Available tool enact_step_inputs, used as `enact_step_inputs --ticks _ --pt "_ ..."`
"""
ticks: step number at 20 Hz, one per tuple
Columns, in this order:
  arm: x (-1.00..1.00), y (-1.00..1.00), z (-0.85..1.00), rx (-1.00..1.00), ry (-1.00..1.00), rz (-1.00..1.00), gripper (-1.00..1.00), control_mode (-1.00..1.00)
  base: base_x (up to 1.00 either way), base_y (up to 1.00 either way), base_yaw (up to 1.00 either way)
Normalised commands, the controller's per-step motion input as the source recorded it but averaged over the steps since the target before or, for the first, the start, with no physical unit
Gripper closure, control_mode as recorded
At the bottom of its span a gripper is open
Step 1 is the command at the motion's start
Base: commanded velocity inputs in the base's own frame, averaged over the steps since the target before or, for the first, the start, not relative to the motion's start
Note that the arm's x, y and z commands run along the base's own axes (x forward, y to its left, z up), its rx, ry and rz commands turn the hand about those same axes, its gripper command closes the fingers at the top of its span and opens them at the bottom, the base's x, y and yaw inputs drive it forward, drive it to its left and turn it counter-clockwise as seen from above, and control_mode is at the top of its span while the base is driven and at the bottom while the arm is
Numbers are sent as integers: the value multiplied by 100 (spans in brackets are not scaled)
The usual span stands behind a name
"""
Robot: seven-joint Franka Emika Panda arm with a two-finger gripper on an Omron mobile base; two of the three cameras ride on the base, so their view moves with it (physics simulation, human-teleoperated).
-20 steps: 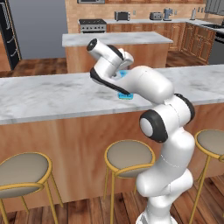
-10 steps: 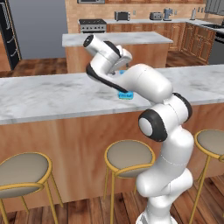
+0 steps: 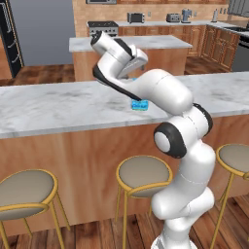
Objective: Stack the yogurt containers by placing the smaller containers on top of the larger containers.
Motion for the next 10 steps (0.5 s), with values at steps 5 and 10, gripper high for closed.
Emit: enact_step_inputs --ticks 5,10 --pt "-34 -5 16 1 0 -2 -100 -100 0 0 0" --pt "-44 -25 14 8 0 -1 -100 -100 0 0 0"
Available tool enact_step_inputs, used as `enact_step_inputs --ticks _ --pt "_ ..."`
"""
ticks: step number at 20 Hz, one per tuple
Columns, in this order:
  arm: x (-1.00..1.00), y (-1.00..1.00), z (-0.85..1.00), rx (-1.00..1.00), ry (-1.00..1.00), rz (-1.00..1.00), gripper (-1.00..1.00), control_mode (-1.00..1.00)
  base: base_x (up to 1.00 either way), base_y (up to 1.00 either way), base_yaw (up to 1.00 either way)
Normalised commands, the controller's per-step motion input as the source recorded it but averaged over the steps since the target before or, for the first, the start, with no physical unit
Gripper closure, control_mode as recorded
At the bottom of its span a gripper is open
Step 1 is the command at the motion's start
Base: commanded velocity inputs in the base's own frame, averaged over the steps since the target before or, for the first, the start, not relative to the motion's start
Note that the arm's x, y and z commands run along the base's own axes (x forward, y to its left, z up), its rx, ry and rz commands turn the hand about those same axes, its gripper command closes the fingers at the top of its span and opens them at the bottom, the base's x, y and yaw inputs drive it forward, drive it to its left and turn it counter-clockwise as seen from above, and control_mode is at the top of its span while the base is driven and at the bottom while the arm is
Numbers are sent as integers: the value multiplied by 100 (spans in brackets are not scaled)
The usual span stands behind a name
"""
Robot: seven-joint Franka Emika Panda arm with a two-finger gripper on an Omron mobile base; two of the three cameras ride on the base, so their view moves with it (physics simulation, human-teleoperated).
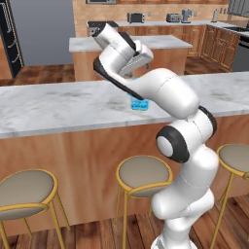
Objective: Stack the yogurt containers by placing the smaller containers on top of the larger containers.
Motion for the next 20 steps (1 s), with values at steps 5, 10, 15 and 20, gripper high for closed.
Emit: enact_step_inputs --ticks 5,10,15,20 --pt "-51 -39 12 12 0 -1 -100 -100 0 0 0" --pt "-55 -44 10 14 0 -1 -100 -100 0 0 0" --pt "-57 -44 1 14 -2 0 -100 -100 0 0 0" --pt "-45 -38 0 14 -1 0 -100 -100 0 0 0"
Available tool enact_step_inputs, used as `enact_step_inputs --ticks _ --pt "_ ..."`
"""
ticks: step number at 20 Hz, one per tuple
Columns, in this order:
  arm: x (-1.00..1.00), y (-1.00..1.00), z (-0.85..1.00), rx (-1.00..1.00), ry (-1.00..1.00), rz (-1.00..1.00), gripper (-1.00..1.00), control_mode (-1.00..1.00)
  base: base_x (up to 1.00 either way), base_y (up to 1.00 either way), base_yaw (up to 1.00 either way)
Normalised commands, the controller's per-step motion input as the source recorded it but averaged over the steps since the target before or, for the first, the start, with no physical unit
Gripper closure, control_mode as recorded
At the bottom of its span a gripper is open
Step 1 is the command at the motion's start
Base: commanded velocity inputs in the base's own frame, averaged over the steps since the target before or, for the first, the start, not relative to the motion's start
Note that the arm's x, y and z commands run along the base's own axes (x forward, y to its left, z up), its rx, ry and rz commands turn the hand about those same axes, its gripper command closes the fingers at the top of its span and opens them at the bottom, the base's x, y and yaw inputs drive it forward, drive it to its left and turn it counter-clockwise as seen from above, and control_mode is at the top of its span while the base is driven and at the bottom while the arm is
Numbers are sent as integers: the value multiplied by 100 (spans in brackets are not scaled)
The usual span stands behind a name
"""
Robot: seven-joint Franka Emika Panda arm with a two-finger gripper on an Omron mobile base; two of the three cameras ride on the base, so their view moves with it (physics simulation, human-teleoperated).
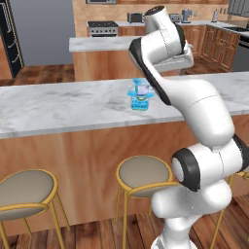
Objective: Stack the yogurt containers by placing the smaller containers on top of the larger containers.
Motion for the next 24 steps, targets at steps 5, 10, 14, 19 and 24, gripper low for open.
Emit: enact_step_inputs --ticks 5,10,14,19,24 --pt "-35 -38 0 15 0 1 -100 -100 0 0 0" --pt "-20 -39 0 16 0 2 -100 -100 0 0 0" --pt "-1 -31 0 12 7 1 -100 -100 0 0 0" --pt "1 -27 -9 9 8 6 -100 -100 0 0 0" --pt "0 -17 -4 5 0 2 -100 -100 0 0 0"
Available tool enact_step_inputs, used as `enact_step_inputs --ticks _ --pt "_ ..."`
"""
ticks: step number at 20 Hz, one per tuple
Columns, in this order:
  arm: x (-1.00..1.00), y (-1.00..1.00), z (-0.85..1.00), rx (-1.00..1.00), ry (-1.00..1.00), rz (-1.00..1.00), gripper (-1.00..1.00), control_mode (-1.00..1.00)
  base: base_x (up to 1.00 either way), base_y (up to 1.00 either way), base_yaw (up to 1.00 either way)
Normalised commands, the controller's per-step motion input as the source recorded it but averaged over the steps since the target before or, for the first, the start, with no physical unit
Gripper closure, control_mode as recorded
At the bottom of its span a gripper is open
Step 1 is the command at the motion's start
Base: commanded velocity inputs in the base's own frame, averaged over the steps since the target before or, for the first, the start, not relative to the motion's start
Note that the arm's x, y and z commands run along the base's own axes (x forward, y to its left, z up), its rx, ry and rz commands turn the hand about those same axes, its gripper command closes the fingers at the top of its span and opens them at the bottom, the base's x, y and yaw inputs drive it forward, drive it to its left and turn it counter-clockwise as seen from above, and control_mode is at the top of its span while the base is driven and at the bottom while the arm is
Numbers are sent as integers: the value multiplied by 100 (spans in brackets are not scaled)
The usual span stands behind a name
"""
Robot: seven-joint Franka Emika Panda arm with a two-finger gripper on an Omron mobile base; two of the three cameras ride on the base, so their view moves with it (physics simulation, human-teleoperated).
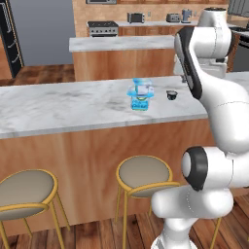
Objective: Stack the yogurt containers by placing the smaller containers on top of the larger containers.
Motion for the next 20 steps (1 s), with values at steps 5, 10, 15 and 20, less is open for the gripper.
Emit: enact_step_inputs --ticks 5,10,15,20 --pt "0 -1 -17 2 1 3 -100 -100 0 0 0" --pt "0 0 -21 1 4 2 -100 -100 0 0 0" --pt "3 0 -11 0 0 3 -100 -100 0 0 0" --pt "9 0 0 0 0 4 -100 -100 0 0 0"
